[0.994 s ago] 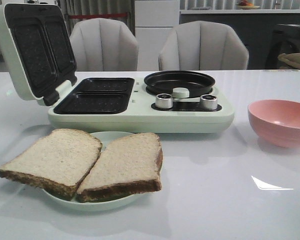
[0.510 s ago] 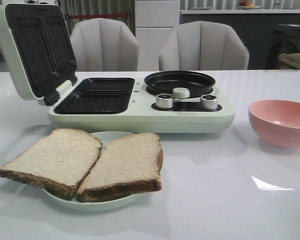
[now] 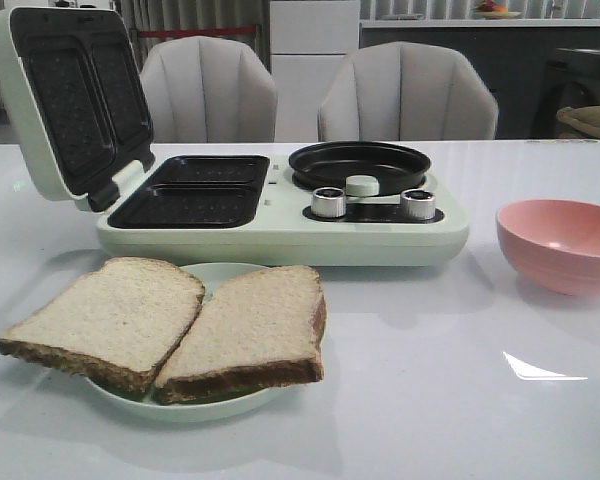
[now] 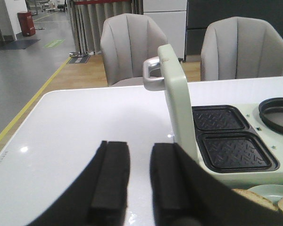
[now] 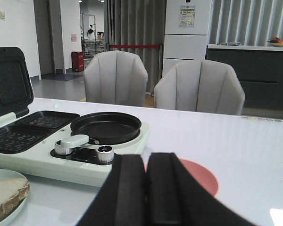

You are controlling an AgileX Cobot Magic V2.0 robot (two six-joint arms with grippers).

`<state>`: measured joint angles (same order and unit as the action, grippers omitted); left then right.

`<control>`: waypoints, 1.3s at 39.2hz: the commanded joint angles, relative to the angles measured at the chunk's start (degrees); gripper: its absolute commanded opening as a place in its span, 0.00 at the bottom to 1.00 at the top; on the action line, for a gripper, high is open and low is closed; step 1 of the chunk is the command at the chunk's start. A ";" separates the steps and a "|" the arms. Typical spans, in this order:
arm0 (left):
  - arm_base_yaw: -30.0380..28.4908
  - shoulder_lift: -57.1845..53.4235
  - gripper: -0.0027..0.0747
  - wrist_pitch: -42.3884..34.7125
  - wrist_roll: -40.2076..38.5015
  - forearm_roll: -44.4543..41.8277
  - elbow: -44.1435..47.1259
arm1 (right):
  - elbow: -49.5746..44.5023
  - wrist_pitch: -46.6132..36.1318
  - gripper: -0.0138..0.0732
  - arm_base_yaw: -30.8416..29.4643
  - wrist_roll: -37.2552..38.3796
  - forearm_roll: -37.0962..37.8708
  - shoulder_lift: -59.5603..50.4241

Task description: Make breakfast with bread and shrimp

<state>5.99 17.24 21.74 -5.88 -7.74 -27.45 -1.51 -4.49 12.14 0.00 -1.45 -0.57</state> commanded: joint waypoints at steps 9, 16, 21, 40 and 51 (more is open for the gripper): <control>0.42 1.21 0.77 -3.96 0.72 -0.21 -1.87 | 0.92 -4.69 0.33 -0.18 0.00 0.26 -1.24; 1.72 1.37 0.77 -3.96 6.65 0.63 -1.87 | 0.92 -4.69 0.33 -0.18 0.00 0.26 -1.24; 4.55 2.33 0.77 -2.30 7.21 0.38 -1.87 | 0.92 -4.69 0.33 -0.18 0.00 0.26 -1.24; 20.53 14.46 0.77 4.77 7.97 -20.85 -1.87 | 0.92 -4.69 0.33 -0.18 0.00 0.26 -1.24; 35.22 25.87 0.77 6.70 7.97 -36.84 -1.87 | 0.92 -4.69 0.33 -0.18 0.00 0.26 -1.24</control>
<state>37.87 40.23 30.85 2.30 -39.27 -27.45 -1.51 -4.49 12.14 0.00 -1.45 -0.57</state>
